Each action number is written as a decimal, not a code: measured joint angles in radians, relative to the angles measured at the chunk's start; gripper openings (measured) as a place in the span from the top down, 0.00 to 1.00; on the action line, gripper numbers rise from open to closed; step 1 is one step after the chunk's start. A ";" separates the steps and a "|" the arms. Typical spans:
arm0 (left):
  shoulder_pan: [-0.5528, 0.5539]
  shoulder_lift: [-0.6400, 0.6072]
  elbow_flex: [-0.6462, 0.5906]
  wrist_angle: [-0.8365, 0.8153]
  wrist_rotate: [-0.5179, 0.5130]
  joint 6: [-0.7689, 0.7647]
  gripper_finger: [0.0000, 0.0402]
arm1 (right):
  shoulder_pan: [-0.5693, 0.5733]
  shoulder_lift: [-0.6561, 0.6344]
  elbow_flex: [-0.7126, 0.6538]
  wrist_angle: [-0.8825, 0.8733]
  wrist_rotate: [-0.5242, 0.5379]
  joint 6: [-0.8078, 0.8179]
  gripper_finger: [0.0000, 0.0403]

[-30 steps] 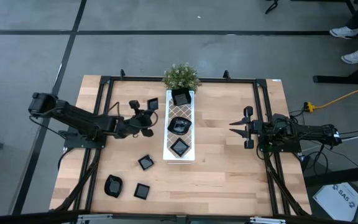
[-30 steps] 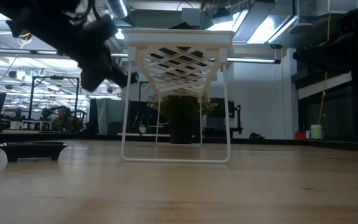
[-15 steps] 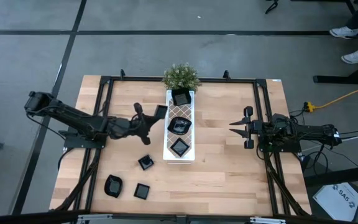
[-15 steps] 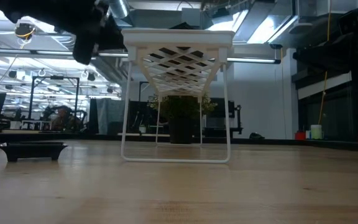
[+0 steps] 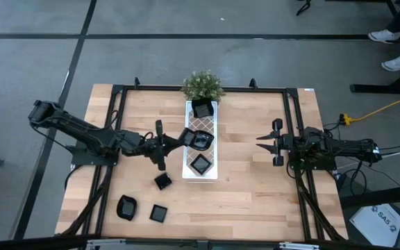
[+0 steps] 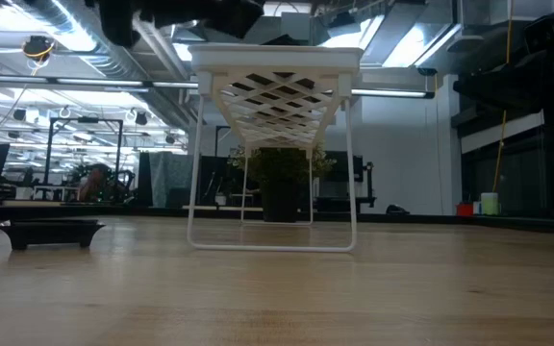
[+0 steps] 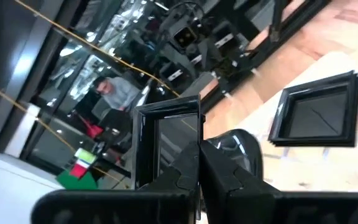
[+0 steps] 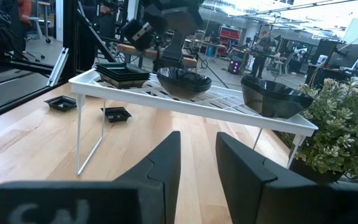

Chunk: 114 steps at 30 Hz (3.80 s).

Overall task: Pick & Place Mini shaped plates
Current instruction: Stack the square plate on top of the square plate on the shelf, then stack the leaf shape plate on top of the leaf shape plate on the shelf

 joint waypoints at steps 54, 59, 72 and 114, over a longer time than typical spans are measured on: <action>-0.117 0.342 0.294 -0.240 0.061 -0.309 0.99 | 0.000 0.000 0.000 0.000 0.000 0.000 0.75; -0.103 0.342 0.294 -0.254 0.065 -0.356 0.98 | 0.000 0.000 0.000 0.000 0.000 0.000 0.75; -0.090 0.342 0.293 -0.261 0.072 -0.360 0.92 | 0.000 0.000 0.000 0.000 0.000 0.000 0.75; -0.369 0.264 0.292 -0.519 0.004 -0.933 0.80 | 0.000 0.000 0.000 0.000 0.000 0.000 0.75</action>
